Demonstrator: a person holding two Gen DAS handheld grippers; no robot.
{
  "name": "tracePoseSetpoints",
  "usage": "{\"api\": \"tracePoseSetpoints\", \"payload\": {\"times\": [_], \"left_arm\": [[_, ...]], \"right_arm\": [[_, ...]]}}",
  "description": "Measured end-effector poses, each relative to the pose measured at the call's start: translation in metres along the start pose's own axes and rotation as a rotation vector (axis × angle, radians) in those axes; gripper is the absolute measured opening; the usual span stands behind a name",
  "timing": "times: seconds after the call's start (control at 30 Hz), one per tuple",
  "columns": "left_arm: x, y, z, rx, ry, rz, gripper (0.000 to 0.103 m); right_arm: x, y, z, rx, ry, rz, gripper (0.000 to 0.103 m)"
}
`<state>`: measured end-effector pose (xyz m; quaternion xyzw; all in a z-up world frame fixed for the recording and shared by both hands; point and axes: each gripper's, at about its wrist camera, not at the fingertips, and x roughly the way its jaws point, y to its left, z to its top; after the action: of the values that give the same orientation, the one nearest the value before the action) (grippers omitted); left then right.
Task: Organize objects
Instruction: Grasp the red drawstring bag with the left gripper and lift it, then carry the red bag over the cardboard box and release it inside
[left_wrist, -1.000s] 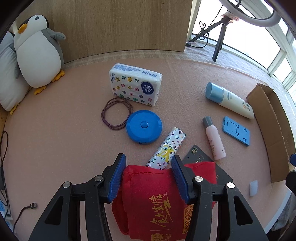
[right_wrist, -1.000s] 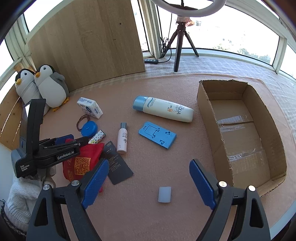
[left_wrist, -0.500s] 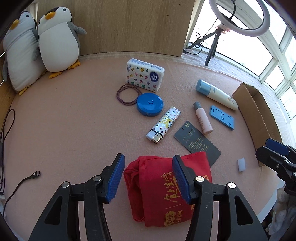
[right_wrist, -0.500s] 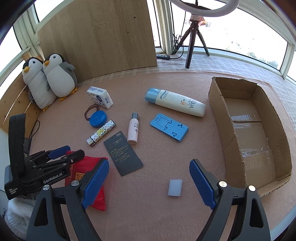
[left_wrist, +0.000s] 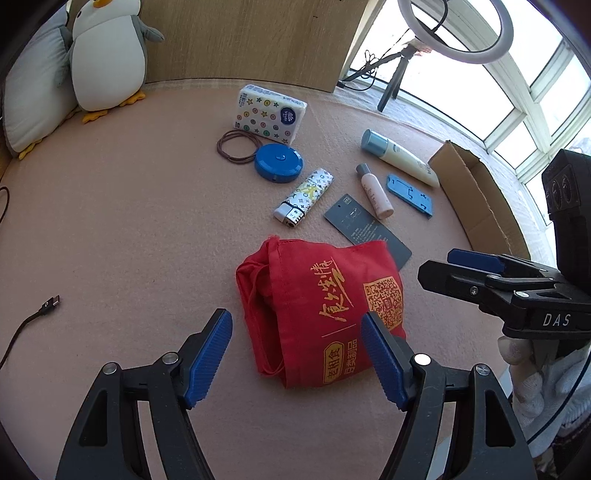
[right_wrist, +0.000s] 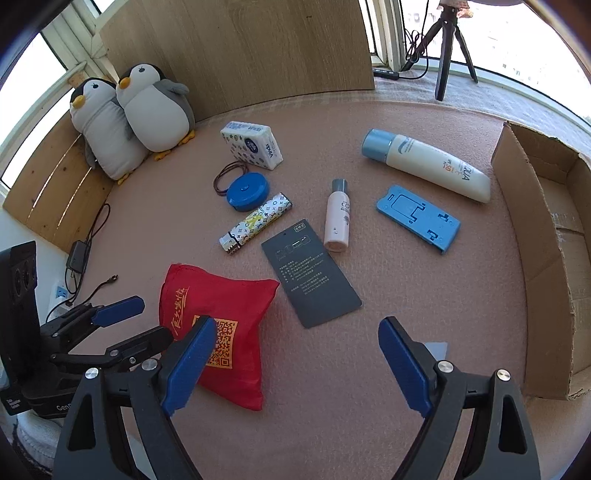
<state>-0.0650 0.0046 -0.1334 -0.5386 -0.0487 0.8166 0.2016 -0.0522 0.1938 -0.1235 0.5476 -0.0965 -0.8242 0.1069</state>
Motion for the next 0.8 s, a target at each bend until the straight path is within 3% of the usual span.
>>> {"api": "tracePoseSetpoints", "payload": {"times": [0.1, 0.4, 0.5, 0.63, 0.8], "left_arm": [[0.007, 0.000, -0.001, 0.004, 0.008, -0.022, 0.074], [0.021, 0.001, -0.001, 0.007, 0.036, -0.095, 0.057], [0.024, -0.001, 0.000, 0.009, 0.043, -0.096, 0.052], [0.024, -0.004, 0.000, 0.025, 0.035, -0.085, 0.051], [0.021, -0.013, -0.002, 0.062, 0.019, -0.069, 0.048]], "right_arm": [[0.013, 0.003, 0.002, 0.006, 0.046, 0.039, 0.087], [0.032, 0.012, 0.007, -0.004, 0.131, 0.120, 0.083], [0.038, 0.016, 0.007, -0.027, 0.157, 0.128, 0.076], [0.046, 0.020, 0.006, -0.030, 0.182, 0.151, 0.057], [0.048, 0.014, 0.009, 0.011, 0.200, 0.217, 0.045]]}}
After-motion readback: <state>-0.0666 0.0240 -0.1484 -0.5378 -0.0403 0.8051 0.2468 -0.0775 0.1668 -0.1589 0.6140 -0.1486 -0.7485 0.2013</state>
